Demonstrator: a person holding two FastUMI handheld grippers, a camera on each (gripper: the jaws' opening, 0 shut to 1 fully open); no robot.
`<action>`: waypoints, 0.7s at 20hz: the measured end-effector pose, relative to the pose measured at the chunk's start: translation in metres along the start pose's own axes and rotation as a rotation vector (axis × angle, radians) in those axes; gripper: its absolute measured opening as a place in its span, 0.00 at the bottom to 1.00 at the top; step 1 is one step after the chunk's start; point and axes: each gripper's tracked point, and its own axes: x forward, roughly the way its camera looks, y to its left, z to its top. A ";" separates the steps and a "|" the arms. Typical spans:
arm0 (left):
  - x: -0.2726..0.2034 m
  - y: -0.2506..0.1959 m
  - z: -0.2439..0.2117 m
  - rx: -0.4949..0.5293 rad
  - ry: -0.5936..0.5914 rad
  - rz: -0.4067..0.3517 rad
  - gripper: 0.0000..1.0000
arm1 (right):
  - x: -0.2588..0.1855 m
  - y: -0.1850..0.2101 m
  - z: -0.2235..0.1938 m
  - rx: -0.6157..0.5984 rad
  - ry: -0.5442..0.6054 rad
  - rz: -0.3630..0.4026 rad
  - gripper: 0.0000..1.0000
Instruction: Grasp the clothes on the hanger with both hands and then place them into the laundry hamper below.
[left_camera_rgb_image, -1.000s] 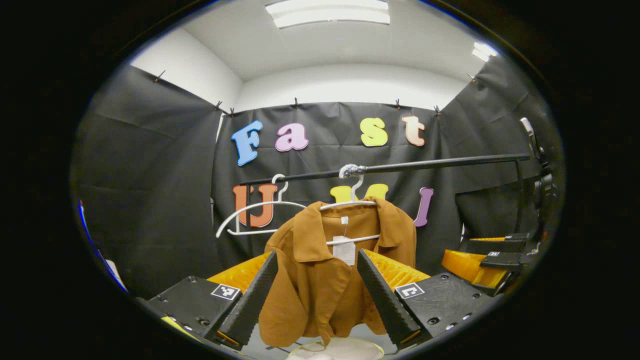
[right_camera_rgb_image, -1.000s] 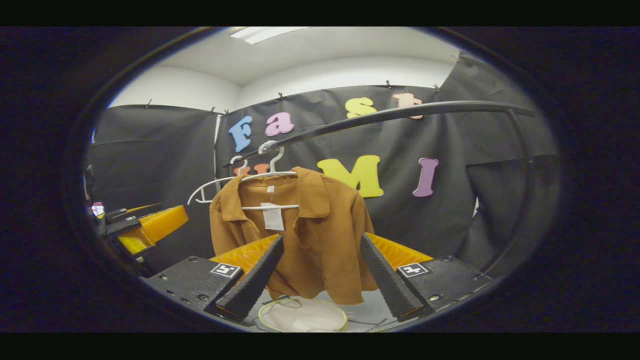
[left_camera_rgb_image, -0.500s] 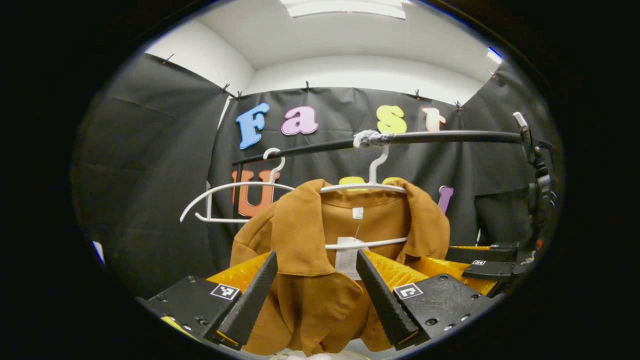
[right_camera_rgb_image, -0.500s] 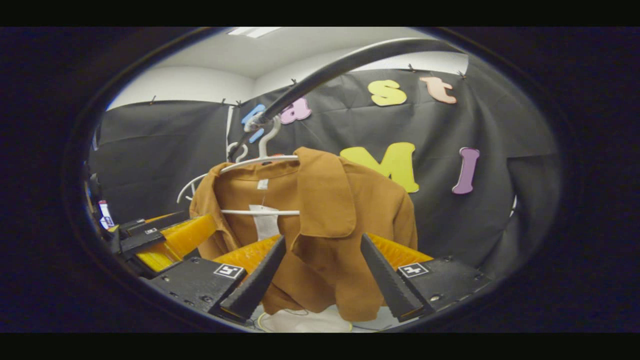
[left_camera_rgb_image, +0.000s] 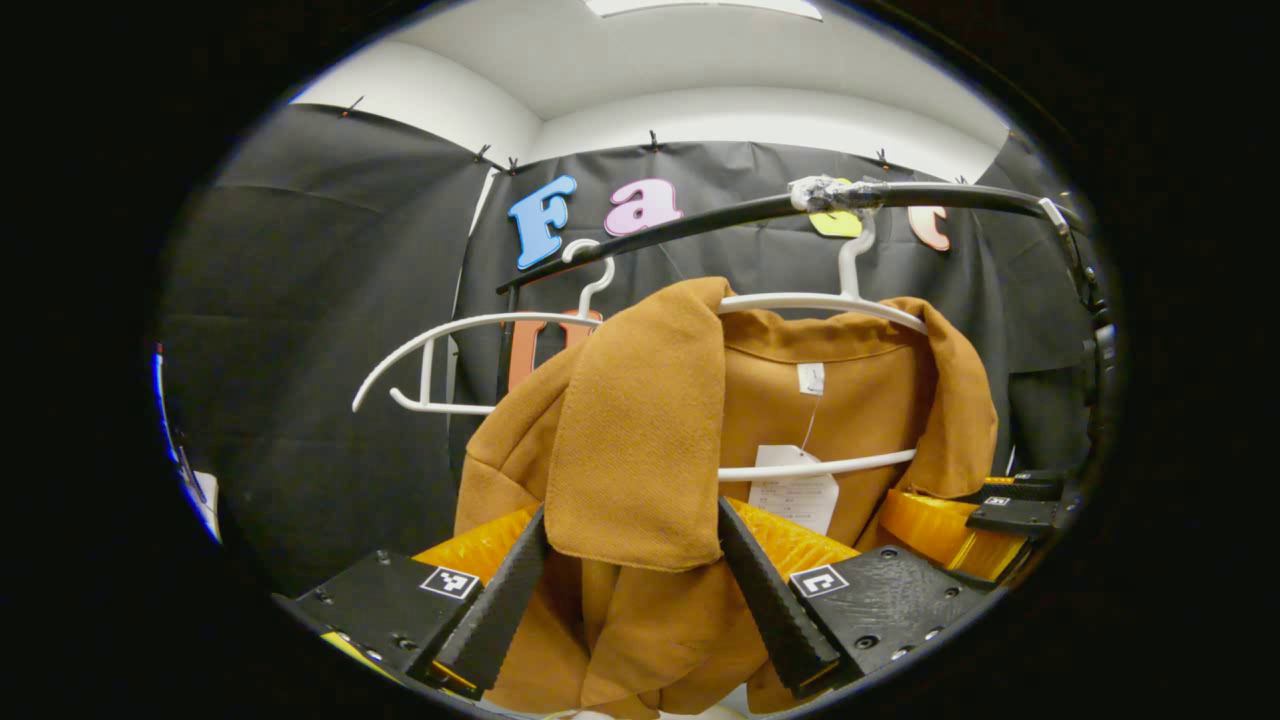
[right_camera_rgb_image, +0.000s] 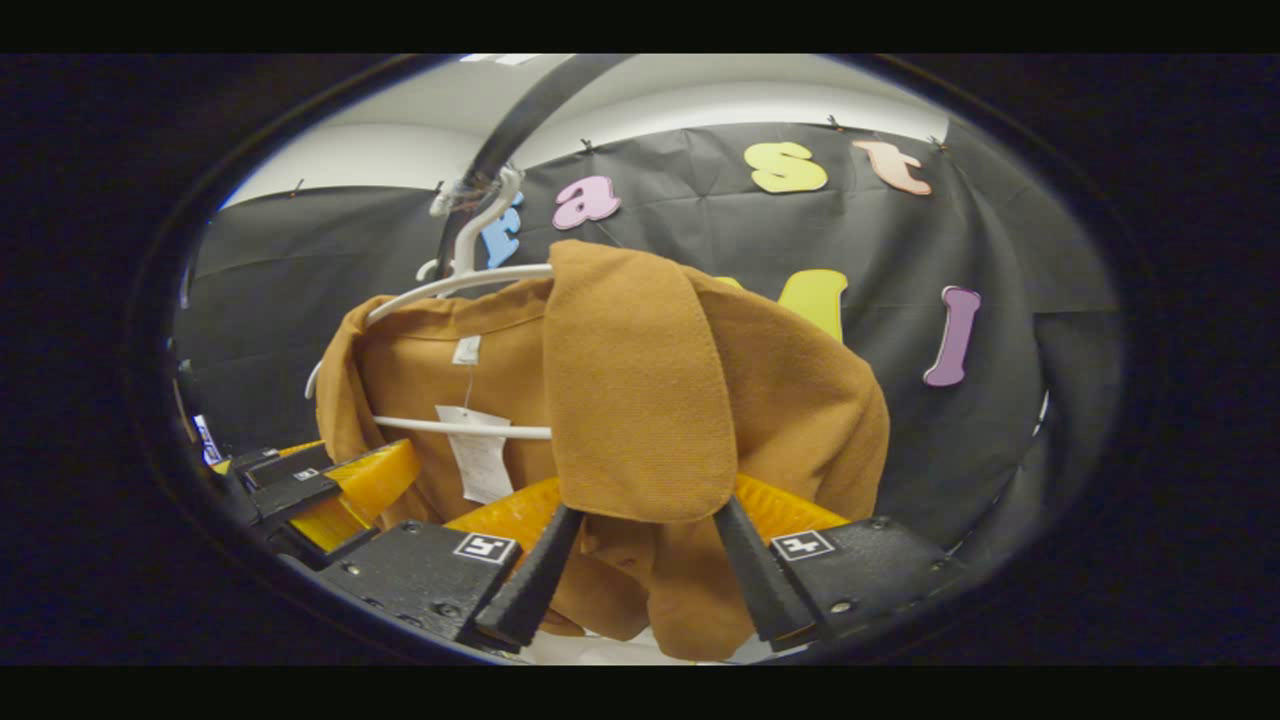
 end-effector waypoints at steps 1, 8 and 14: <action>0.001 0.000 0.000 0.002 0.001 -0.003 0.92 | 0.003 0.001 -0.002 -0.001 0.002 0.016 0.75; 0.016 0.003 -0.020 -0.014 0.075 -0.036 0.53 | 0.019 -0.015 -0.010 0.011 0.036 0.115 0.17; 0.036 0.020 -0.028 -0.013 0.096 0.010 0.23 | 0.030 -0.021 -0.006 0.069 0.051 0.204 0.04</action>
